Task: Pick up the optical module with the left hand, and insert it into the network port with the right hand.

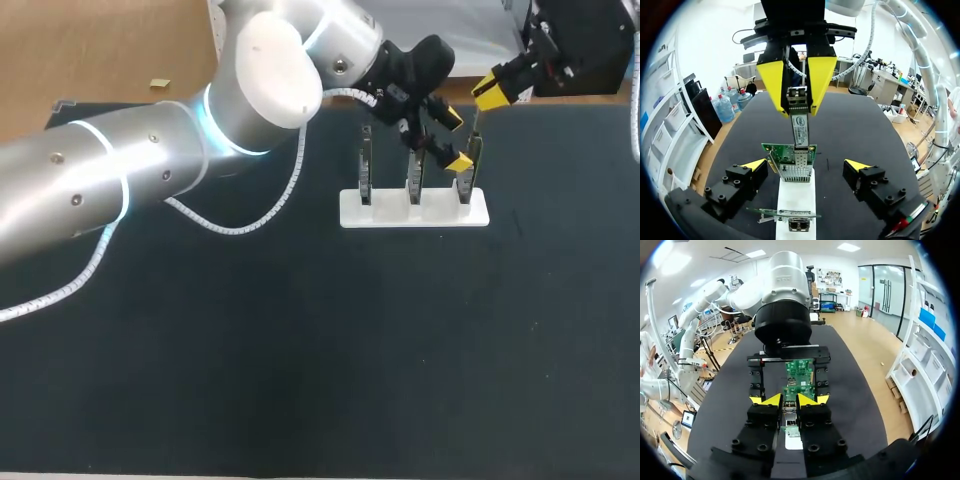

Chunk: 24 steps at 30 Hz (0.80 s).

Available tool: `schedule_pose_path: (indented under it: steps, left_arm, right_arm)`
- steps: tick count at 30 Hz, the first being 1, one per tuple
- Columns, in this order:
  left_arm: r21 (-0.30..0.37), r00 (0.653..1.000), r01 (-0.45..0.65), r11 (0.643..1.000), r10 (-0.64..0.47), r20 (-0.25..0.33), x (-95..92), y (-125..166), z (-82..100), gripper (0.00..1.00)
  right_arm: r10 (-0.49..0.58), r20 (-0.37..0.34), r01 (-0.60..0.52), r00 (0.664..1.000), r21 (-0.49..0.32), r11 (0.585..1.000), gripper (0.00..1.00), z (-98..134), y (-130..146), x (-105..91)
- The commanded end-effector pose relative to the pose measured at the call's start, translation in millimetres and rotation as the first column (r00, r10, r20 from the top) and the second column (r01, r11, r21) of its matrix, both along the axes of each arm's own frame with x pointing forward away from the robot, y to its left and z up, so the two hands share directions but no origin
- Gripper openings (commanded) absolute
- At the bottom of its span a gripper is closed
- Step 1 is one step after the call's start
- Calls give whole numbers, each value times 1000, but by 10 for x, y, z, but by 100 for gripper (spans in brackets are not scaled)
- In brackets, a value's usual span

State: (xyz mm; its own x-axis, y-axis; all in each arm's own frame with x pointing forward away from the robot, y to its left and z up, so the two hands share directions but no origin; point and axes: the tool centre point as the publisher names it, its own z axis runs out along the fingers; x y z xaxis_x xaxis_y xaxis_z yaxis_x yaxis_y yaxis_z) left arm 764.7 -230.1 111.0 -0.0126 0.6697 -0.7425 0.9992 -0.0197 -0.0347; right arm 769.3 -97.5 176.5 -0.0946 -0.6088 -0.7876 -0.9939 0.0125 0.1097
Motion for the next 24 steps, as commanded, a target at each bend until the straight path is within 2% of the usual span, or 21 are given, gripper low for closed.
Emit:
schedule_pose_path:
  steps: [1,24]
  left_arm:
    - [6,1000,2,1000,-2,-4,24,-13,6,100]
    - [6,1000,2,1000,-2,-4,24,-13,6,100]
  right_arm:
    - [-2,0,2,1000,-4,1000,0,-14,8,-5]
    - [2,-1,-2,1000,-33,999,0,-109,6,4]
